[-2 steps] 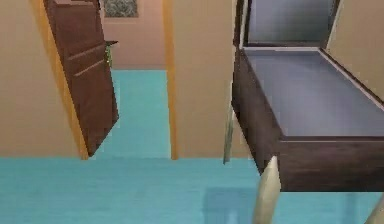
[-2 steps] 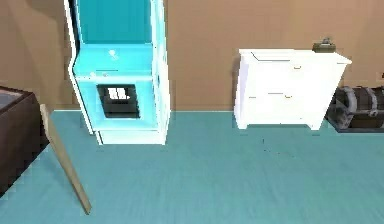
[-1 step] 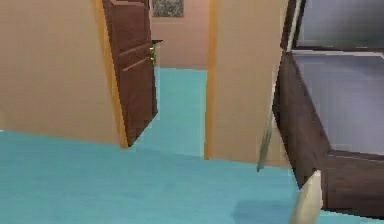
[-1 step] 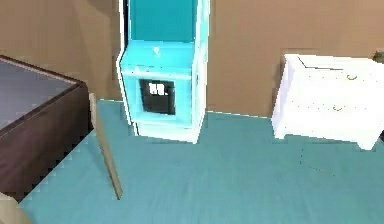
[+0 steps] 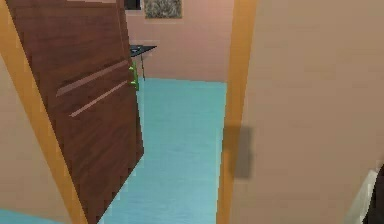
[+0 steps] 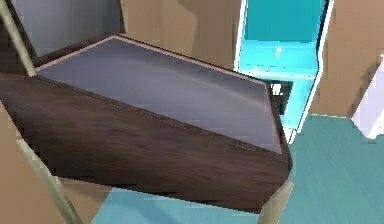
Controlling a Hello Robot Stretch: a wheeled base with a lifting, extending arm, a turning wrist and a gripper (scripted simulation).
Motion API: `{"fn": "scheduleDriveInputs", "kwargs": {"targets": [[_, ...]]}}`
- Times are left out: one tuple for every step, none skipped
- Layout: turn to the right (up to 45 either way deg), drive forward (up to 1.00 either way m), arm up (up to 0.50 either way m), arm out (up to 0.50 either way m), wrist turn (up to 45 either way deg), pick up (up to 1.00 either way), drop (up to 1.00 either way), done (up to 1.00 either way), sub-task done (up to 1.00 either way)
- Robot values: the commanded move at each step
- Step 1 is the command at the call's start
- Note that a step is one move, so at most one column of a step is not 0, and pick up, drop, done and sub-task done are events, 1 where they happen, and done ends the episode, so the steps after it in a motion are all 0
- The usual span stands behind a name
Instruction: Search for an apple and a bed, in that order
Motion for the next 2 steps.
{"fn": "scheduleDriveInputs", "kwargs": {"targets": [[-3.0,0.0,0.0,0.0,0.0,0.0,0.0,0.0,0.0],[-6.0,0.0,0.0,0.0,0.0,0.0,0.0,0.0,0.0]]}}
